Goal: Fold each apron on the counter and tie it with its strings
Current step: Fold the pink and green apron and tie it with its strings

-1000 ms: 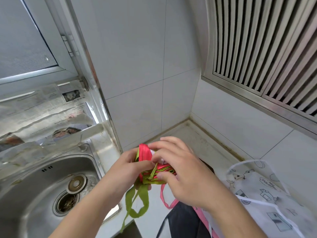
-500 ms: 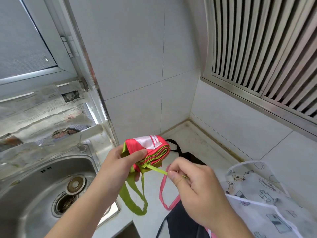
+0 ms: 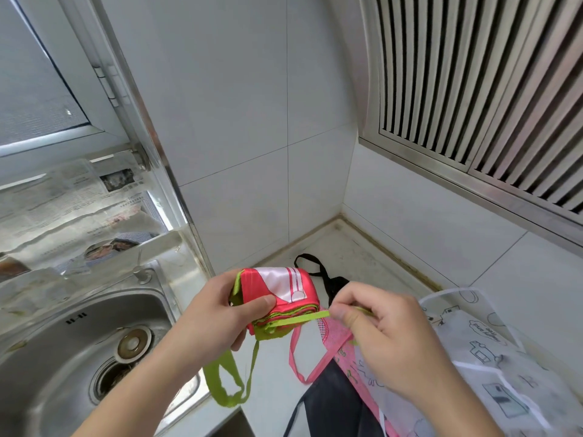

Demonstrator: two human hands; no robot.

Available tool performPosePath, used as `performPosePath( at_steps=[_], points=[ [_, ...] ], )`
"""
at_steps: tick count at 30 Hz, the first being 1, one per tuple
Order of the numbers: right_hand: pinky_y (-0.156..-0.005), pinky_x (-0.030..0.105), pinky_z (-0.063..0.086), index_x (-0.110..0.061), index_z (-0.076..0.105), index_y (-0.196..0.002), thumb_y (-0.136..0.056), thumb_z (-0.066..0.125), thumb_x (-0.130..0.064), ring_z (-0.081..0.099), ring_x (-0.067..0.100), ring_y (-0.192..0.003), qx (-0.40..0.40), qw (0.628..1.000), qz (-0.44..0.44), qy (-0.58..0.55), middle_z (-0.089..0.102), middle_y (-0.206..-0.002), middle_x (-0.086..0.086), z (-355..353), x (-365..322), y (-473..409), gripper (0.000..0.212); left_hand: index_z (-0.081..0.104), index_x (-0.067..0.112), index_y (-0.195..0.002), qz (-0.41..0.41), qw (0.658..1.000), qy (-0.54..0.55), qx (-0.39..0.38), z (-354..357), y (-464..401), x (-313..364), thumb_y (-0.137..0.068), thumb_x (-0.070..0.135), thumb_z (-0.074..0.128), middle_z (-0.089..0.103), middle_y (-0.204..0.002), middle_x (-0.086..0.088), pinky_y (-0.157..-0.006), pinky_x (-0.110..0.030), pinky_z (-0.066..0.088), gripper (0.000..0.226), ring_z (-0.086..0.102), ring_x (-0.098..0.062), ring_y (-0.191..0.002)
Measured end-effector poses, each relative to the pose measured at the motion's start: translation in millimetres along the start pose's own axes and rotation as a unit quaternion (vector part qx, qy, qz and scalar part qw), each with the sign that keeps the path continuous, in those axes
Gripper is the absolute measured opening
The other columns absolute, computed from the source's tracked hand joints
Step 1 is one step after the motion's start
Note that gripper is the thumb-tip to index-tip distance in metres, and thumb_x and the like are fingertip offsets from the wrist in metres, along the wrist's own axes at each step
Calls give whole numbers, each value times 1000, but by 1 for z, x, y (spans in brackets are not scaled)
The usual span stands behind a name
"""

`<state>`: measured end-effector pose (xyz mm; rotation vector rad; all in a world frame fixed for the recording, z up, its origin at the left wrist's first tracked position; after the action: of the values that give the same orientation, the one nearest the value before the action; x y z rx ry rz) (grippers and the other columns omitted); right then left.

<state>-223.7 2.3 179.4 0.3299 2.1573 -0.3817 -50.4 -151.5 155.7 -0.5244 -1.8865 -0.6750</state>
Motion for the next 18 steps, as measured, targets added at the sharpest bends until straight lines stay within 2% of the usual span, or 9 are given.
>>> performPosePath(
  at_steps=[2,4,7,9,13,15,16,18],
  points=[
    [-52,30,34,-25,67,-79,-98,67,-23,44,11,-54,20,1000,-17,13,55,-61,-4,-9,-7,-6,20,68,29,-108,-3,1000,7,-18,3,3,2,-95,30,73,64,-58,-1,-47,-21,42,14,51,-14,-47],
    [-50,28,28,-22,66,-76,-97,68,-20,36,10,-49,20,1000,-5,-7,46,-53,-5,-14,-8,-10,21,70,26,-105,2,1000,27,3,3,3,4,-96,26,73,60,-56,-3,-46,-21,40,10,50,-17,-46],
    [-54,30,27,-18,64,-77,-96,68,-22,31,14,-52,-67,996,36,-40,33,-56,-1,-3,-5,-6,21,66,9,-94,-15,986,142,82,-9,-3,-2,-94,18,73,48,-62,-13,-42,-23,33,11,40,-19,-45],
    [-58,32,30,-18,62,-80,-98,66,-26,34,16,-56,-116,991,61,-32,38,-61,7,11,2,-1,20,61,3,-97,-24,971,216,97,-14,-6,-2,-95,14,71,36,-66,-13,-39,-23,25,15,28,-15,-42],
    [-59,31,37,-22,62,-80,-99,62,-25,41,6,-56,-135,983,127,15,48,-61,-4,33,21,1,20,63,3,-108,-16,971,230,68,-17,-5,6,-95,15,71,33,-68,-12,-41,-21,19,20,20,-13,-41],
    [-63,24,45,-29,65,-87,-99,62,-27,54,2,-64,-123,982,136,35,60,-73,-14,39,21,-2,13,65,6,-109,-19,971,233,56,-13,-1,8,-95,16,71,38,-65,-11,-41,-21,19,18,20,-12,-40],
    [-70,20,50,-34,65,-95,-98,63,-29,61,-2,-76,-115,983,140,12,64,-87,-20,42,18,-3,6,66,6,-109,-20,971,234,49,-8,1,10,-95,16,71,40,-60,-6,-40,-21,19,18,20,-12,-39],
    [-87,23,53,-40,63,-112,-95,66,-35,66,-1,-98,-127,973,151,-116,67,-111,-21,56,7,-5,18,66,4,-108,-17,971,234,37,0,3,12,-93,17,73,39,-53,0,-39,-20,20,21,21,-11,-39]
  ],
)
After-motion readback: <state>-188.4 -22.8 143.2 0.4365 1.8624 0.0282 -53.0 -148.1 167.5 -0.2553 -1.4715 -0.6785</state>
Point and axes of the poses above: each hand's wrist, its own y-axis away from the middle knuckle, its own z-axis out of the palm, x = y × z, the point moved 6 cm from there along -y, towards the middle knuckle
